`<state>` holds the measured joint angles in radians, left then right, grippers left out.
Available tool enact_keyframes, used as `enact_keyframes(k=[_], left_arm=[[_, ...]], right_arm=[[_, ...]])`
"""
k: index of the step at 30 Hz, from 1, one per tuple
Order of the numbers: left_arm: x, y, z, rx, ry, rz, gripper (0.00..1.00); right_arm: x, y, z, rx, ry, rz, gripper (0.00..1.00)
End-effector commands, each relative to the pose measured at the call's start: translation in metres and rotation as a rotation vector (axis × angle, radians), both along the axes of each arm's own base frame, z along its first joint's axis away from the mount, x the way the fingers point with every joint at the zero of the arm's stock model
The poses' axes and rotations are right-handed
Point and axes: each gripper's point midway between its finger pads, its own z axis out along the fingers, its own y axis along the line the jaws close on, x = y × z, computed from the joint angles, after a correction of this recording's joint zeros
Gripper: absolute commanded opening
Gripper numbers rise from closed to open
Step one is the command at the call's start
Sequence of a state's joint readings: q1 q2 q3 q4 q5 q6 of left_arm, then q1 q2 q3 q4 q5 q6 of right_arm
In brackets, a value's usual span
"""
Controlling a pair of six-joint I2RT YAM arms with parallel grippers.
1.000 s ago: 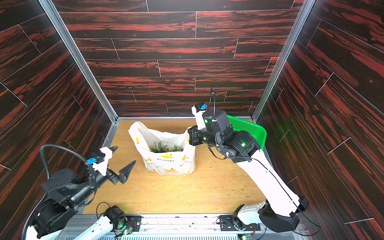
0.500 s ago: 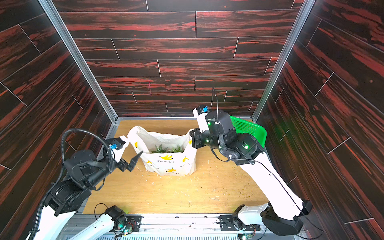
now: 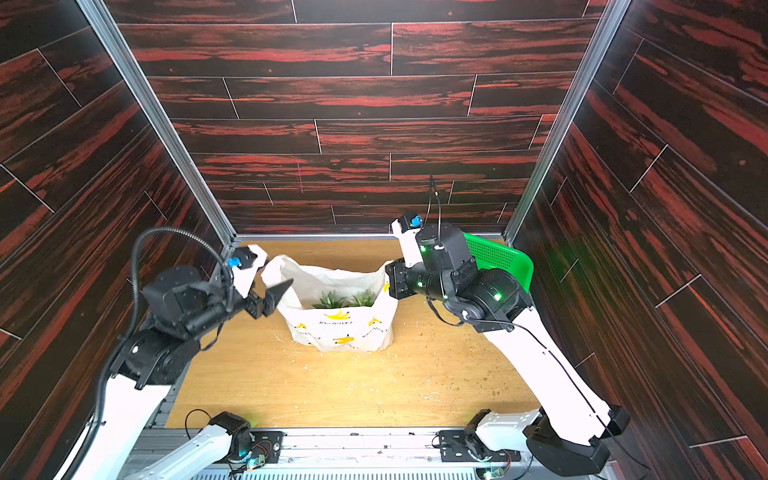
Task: Place the pineapple into a plastic bag & tie a knot
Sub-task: Adjust the plastic bag at the center of the board.
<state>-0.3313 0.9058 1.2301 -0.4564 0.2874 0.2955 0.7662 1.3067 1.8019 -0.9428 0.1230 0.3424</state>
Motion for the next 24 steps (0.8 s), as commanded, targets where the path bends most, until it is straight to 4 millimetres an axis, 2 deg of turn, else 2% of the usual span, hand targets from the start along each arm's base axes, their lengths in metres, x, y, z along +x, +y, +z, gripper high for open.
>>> enact_keyframes(k=[1, 2, 6, 10, 15, 18, 21, 24], left_arm=[[0.002, -0.006, 0.013, -0.018, -0.012, -0.032, 0.49], [0.002, -0.007, 0.012, -0.017, -0.002, -0.039, 0.42], [-0.004, -0.014, 0.019, -0.054, 0.012, -0.084, 0.00], [-0.013, -0.023, 0.041, -0.186, 0.009, -0.138, 0.00], [-0.027, -0.044, 0.094, -0.457, -0.008, -0.270, 0.00], [-0.030, -0.055, 0.106, -0.514, 0.007, -0.332, 0.00], [-0.026, -0.063, 0.111, -0.527, 0.036, -0.363, 0.00], [-0.022, -0.072, 0.109, -0.553, 0.077, -0.394, 0.00]], right_arm=[[0.003, -0.003, 0.018, 0.035, -0.054, -0.008, 0.00], [0.004, -0.003, 0.018, 0.034, -0.054, -0.012, 0.00], [0.017, -0.007, 0.031, 0.055, -0.087, -0.042, 0.00], [0.030, -0.012, 0.052, 0.080, -0.139, -0.061, 0.00], [0.041, -0.017, 0.079, 0.084, -0.213, -0.073, 0.00], [0.042, -0.017, 0.091, 0.082, -0.256, -0.060, 0.00], [0.044, -0.018, 0.093, 0.057, -0.280, -0.057, 0.00], [0.046, -0.022, 0.072, 0.008, -0.244, -0.065, 0.00]])
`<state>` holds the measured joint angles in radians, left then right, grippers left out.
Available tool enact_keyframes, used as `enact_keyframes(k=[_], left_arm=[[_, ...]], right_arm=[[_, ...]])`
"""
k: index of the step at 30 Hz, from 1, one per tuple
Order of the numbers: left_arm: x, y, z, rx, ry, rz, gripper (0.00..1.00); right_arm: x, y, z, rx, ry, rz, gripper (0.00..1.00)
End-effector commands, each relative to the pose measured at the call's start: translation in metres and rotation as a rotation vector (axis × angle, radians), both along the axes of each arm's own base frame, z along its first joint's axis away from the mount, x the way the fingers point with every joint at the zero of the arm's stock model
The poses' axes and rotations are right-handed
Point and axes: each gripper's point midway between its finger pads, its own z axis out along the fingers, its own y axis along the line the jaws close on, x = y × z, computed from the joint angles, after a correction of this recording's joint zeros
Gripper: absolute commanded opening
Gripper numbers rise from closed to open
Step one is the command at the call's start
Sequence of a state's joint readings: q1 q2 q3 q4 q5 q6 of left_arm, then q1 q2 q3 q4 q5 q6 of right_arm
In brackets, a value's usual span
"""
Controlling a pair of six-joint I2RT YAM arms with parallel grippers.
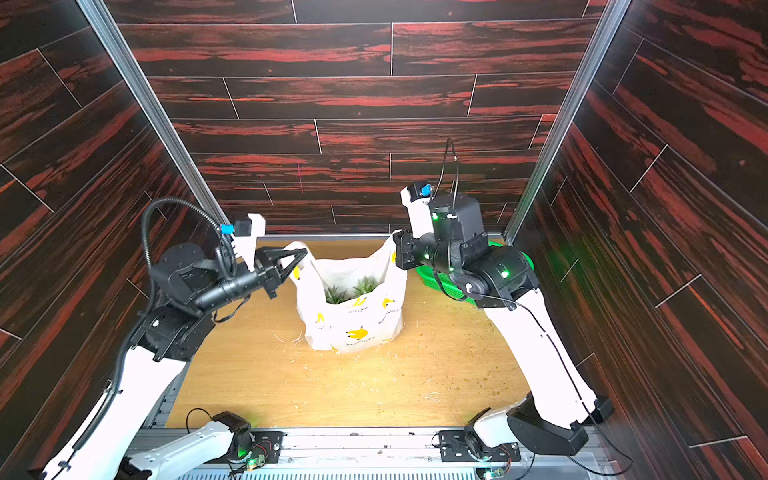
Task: Place the pineapple into a plastic bag & tie a knot
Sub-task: Adjust the plastic bag at the center of the board.
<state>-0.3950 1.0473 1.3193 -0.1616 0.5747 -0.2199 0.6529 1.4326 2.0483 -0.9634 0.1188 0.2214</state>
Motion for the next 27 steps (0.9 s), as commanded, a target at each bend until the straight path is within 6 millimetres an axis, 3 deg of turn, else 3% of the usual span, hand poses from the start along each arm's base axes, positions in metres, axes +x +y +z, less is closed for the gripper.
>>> enact_keyframes(k=[1, 5, 10, 14, 17, 19, 20, 21, 22, 25, 27], left_arm=[[-0.015, -0.009, 0.036, -0.103, -0.066, -0.084, 0.00], [-0.015, -0.022, 0.005, -0.073, -0.004, -0.134, 0.00], [-0.016, -0.024, -0.020, -0.007, 0.016, -0.142, 0.03], [-0.009, -0.005, -0.028, 0.137, -0.003, -0.054, 0.25], [-0.004, 0.009, -0.024, 0.138, 0.008, -0.071, 0.50], [-0.009, 0.013, -0.024, 0.152, 0.005, -0.102, 0.59], [-0.013, 0.014, -0.026, 0.165, -0.003, -0.125, 0.72], [-0.019, 0.014, -0.027, 0.175, -0.006, -0.151, 0.78], [-0.027, 0.014, -0.028, 0.186, -0.014, -0.183, 0.92], [-0.046, 0.015, -0.034, 0.211, -0.054, -0.228, 1.00], [-0.044, 0.020, -0.043, 0.243, -0.081, -0.181, 1.00]], right_arm=[[0.003, -0.007, 0.012, 0.006, -0.077, -0.017, 0.00], [0.002, -0.013, -0.013, -0.016, -0.039, -0.035, 0.00], [0.002, -0.022, -0.022, -0.040, -0.020, -0.047, 0.00], [0.001, -0.021, -0.024, -0.051, -0.013, -0.032, 0.00], [0.002, -0.020, -0.025, -0.049, -0.009, -0.028, 0.00], [0.003, -0.019, -0.025, -0.051, -0.007, -0.024, 0.00], [0.003, -0.019, -0.025, -0.051, -0.003, -0.021, 0.00], [0.003, -0.017, -0.025, -0.050, -0.002, -0.016, 0.00], [0.003, -0.017, -0.025, -0.050, -0.001, -0.012, 0.00], [0.004, -0.014, -0.024, -0.044, 0.006, 0.002, 0.00], [0.003, -0.011, -0.023, -0.046, 0.009, 0.015, 0.00]])
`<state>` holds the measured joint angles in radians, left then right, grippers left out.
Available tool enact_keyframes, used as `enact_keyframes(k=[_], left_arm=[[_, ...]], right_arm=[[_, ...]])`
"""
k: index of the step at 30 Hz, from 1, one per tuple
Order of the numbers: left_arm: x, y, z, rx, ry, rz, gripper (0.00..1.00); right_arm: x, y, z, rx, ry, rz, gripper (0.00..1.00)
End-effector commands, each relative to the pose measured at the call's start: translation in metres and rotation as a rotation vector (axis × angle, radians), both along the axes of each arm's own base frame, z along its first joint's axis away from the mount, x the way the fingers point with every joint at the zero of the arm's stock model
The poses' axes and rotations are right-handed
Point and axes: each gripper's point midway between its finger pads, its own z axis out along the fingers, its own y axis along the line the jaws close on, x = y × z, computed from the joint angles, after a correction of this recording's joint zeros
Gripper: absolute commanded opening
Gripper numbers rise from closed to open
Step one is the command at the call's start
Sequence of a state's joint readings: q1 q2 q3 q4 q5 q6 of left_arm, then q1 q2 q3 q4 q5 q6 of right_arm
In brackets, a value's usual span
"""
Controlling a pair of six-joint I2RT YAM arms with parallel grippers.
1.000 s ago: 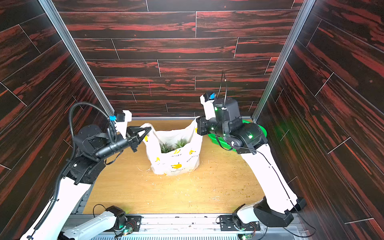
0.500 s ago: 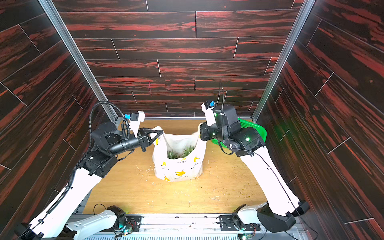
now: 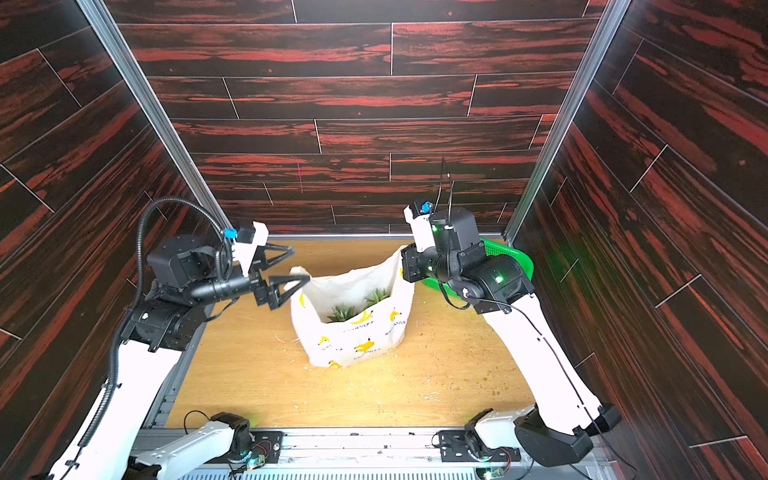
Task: Place the pineapple into a plastic bag & tie a knot
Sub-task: Adjust the plastic bag at the center of the board.
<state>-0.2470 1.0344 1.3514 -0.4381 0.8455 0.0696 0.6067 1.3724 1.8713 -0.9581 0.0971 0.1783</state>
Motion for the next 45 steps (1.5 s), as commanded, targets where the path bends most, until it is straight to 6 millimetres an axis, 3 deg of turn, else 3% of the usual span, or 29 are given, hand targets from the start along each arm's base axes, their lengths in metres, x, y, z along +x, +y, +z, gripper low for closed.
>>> enact_keyframes(k=[1, 8, 12, 17, 21, 25, 29, 33, 37, 39, 40, 42, 43, 45], left_arm=[[-0.022, 0.005, -0.012, 0.066, -0.079, -0.037, 1.00], [-0.031, 0.005, -0.018, 0.116, -0.188, -0.074, 1.00], [-0.017, 0.008, -0.035, 0.210, -0.227, -0.051, 1.00], [0.003, 0.005, -0.032, 0.212, -0.260, -0.051, 1.00], [0.006, 0.000, -0.036, 0.205, -0.231, -0.090, 1.00], [-0.005, -0.005, -0.051, 0.214, -0.123, -0.187, 0.97], [-0.014, -0.005, -0.058, 0.210, -0.098, -0.226, 0.83], [-0.012, -0.002, -0.051, 0.172, -0.146, -0.205, 0.48], [-0.008, -0.006, -0.040, 0.126, -0.170, -0.217, 0.23], [-0.007, -0.006, -0.040, 0.126, -0.174, -0.213, 0.05], [-0.005, -0.006, -0.039, 0.125, -0.174, -0.208, 0.00], [-0.003, -0.006, -0.038, 0.119, -0.175, -0.199, 0.00], [-0.002, -0.005, -0.037, 0.118, -0.174, -0.191, 0.00], [0.002, -0.004, -0.039, 0.118, -0.167, -0.163, 0.00]], right_arm=[[0.001, 0.005, 0.024, 0.042, -0.059, 0.028, 0.00], [0.002, 0.007, 0.024, 0.030, -0.050, 0.047, 0.00], [-0.001, 0.010, 0.023, 0.038, -0.040, 0.068, 0.00], [-0.002, 0.012, 0.020, 0.035, -0.029, 0.082, 0.00], [-0.003, 0.013, 0.019, 0.038, -0.025, 0.087, 0.00], [-0.002, 0.014, 0.018, 0.033, -0.022, 0.093, 0.00], [-0.001, 0.014, 0.019, 0.031, -0.022, 0.092, 0.00], [-0.001, 0.014, 0.015, 0.025, -0.009, 0.094, 0.00], [-0.002, 0.015, 0.014, 0.029, -0.006, 0.106, 0.00], [-0.003, 0.015, 0.017, 0.034, -0.015, 0.112, 0.00], [-0.004, 0.015, 0.018, 0.038, -0.020, 0.115, 0.00], [-0.006, 0.016, 0.021, 0.049, -0.029, 0.126, 0.00], [-0.007, 0.016, 0.021, 0.055, -0.031, 0.134, 0.06], [-0.011, 0.015, 0.025, 0.060, -0.041, 0.145, 0.41]])
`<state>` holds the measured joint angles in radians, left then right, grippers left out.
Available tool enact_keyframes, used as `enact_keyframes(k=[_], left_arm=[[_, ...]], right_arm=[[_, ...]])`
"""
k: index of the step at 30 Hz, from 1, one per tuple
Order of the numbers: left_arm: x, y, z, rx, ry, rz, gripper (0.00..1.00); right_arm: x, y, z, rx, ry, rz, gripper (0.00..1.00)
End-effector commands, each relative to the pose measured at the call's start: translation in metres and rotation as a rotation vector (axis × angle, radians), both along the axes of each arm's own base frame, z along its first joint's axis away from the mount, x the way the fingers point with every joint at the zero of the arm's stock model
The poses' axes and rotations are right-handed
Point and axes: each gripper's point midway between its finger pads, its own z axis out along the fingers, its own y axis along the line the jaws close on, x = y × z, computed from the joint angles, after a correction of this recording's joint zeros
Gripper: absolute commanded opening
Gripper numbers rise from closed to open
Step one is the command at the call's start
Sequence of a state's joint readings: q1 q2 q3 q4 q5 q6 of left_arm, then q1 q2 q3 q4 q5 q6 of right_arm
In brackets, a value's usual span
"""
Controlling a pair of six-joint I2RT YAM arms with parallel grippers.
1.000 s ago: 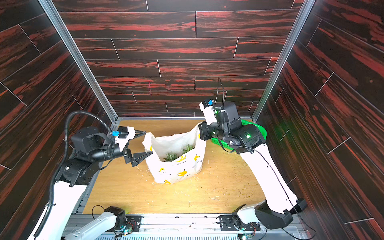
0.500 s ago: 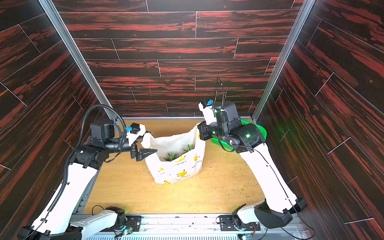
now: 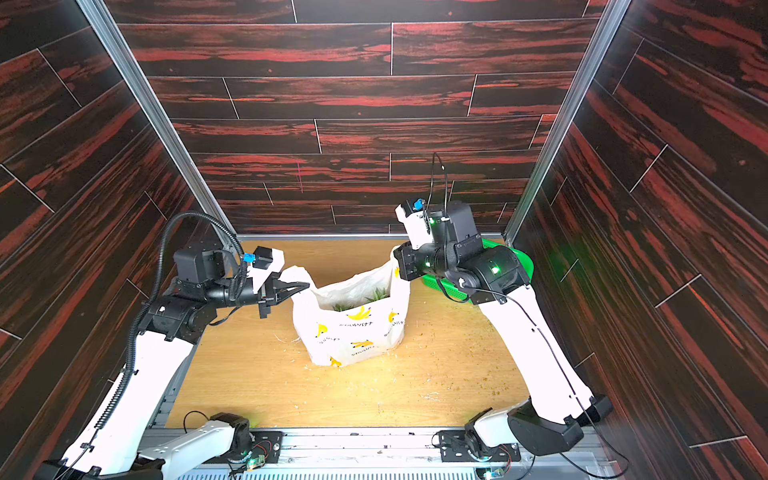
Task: Place the pineapple into a plastic bag & tie a knot
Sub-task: Adjust the plastic bag at the center of the board.
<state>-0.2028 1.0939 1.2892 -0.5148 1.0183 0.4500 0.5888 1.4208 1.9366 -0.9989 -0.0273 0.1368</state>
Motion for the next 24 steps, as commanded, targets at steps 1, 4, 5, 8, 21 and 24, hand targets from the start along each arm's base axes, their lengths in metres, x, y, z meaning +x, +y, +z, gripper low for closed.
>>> enact_keyframes(k=[1, 4, 5, 8, 21, 24], left_arm=[[0.004, 0.002, 0.005, -0.019, -0.021, 0.032, 0.00], [0.005, 0.004, 0.000, -0.011, -0.017, 0.052, 0.00], [0.004, 0.005, -0.001, -0.010, -0.020, 0.054, 0.00], [0.003, 0.005, -0.002, -0.009, -0.018, 0.059, 0.00], [0.001, 0.007, -0.006, 0.005, -0.026, 0.067, 0.00], [0.002, 0.007, -0.006, 0.005, -0.027, 0.065, 0.00]], right_arm=[[-0.010, -0.001, 0.027, 0.055, -0.082, 0.042, 0.57], [-0.019, -0.010, 0.045, 0.069, -0.152, 0.039, 0.86], [-0.022, -0.015, 0.052, 0.073, -0.184, 0.038, 0.90], [-0.031, -0.030, 0.064, 0.063, -0.279, 0.038, 0.93], [-0.056, -0.043, -0.004, 0.006, -0.555, 0.410, 0.99], [-0.042, -0.044, -0.016, -0.002, -0.499, 0.455, 0.99]])
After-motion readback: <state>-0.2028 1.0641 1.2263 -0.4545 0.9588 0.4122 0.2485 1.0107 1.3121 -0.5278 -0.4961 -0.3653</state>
